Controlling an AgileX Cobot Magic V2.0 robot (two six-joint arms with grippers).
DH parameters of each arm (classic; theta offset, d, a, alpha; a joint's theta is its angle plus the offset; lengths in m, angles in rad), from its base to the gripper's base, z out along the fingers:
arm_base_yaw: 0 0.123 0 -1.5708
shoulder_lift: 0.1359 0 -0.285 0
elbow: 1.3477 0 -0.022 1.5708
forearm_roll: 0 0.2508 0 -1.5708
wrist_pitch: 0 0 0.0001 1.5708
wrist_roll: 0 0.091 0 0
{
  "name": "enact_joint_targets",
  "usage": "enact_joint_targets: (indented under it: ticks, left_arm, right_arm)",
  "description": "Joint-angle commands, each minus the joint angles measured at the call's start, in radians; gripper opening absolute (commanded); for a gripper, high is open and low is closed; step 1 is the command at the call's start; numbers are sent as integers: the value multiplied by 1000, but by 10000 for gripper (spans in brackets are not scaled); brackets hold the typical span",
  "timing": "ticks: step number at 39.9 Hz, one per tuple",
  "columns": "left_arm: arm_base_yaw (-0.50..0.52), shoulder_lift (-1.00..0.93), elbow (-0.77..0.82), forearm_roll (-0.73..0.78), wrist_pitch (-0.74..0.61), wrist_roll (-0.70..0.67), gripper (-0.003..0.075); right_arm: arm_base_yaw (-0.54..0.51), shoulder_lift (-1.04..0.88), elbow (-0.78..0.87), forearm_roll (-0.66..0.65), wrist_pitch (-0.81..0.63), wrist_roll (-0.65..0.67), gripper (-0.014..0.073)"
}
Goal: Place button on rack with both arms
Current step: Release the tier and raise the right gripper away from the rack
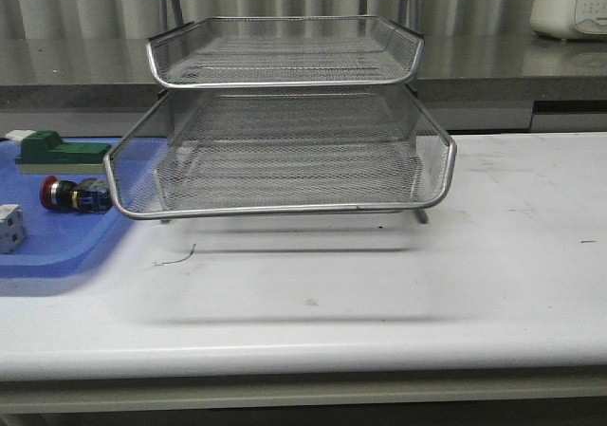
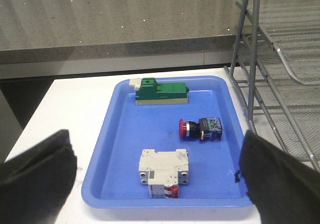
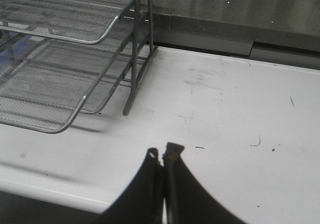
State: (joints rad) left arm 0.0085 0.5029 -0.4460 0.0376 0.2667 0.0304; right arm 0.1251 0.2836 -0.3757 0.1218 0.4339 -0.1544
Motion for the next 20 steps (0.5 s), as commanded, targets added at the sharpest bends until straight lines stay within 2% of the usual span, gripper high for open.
enact_joint_targets:
  ticks: [1,9,13,20]
  left_arm:
    - [0,18,-42,-1,-85,1,617]
    - [0,170,-167,-1,-12,12,617]
    - [0,301,-280,-1,61,90,617]
    - [0,555,-510,-1,282,271,617]
  right_arm:
    - [2,6,-26,-6,-81,0,-60]
    - [2,6,-26,-6,-81,0,-60]
    - [2,6,-26,-6,-81,0,-60]
    - [2,6,-26,-6,-81,0,-60]
